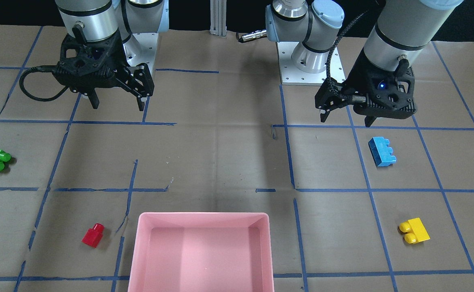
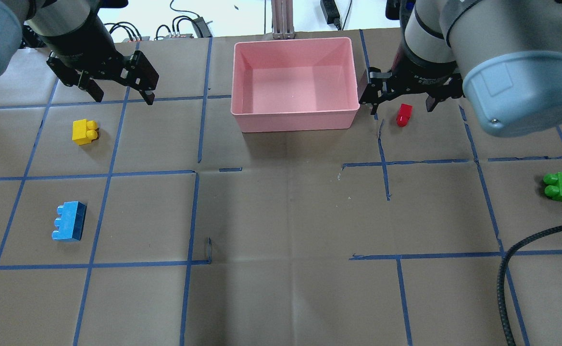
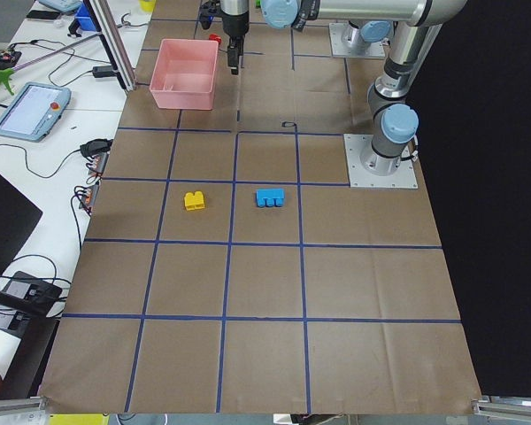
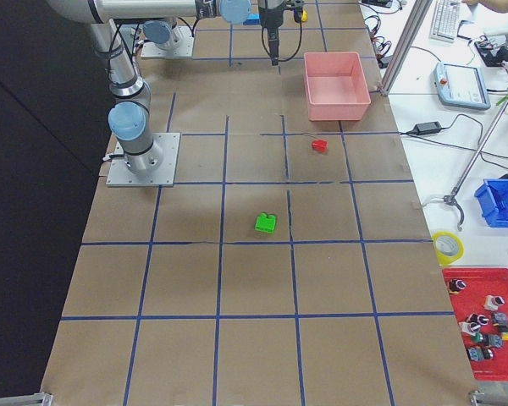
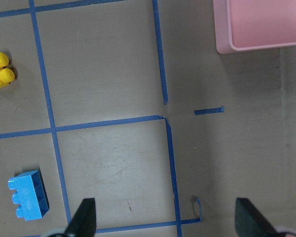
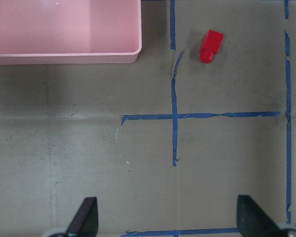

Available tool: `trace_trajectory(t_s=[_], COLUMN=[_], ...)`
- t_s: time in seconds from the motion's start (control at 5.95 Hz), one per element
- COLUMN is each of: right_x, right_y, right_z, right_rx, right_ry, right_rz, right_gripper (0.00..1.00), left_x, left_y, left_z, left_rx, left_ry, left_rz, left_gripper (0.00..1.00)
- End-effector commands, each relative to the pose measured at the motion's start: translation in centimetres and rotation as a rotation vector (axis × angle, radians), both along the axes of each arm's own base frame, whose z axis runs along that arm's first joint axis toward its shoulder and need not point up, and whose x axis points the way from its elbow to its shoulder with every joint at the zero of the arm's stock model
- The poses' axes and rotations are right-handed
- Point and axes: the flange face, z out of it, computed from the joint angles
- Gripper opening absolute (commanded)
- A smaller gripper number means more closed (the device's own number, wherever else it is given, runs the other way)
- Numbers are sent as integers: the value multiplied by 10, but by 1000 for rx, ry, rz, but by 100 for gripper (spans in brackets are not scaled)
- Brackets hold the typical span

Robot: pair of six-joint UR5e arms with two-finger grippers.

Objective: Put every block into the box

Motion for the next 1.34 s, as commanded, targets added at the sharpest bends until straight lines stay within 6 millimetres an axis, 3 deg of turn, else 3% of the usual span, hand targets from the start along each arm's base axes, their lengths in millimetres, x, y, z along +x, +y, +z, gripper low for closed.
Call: trace_trajectory(t_s=[0.0, 0.84, 1.01, 1.18], right_x=[-1, -2, -3, -13], right_y=[2, 1, 0, -3], right_z=[3, 2, 1, -4], right_rx=[-7, -5, -3, 5], right_ry=[9, 6, 3, 8], right_rz=[0, -5, -8, -21], right_gripper=[100, 100, 100, 100], left_x=[0, 3, 38, 129], left_y=[2, 1, -4, -11], left_z=[3, 5, 11, 11], left_rx=[-6, -14, -27, -24], left_ry=[-1, -10, -22, -29], left_rz=[1, 1, 43, 77], left_gripper=[100, 100, 100, 100])
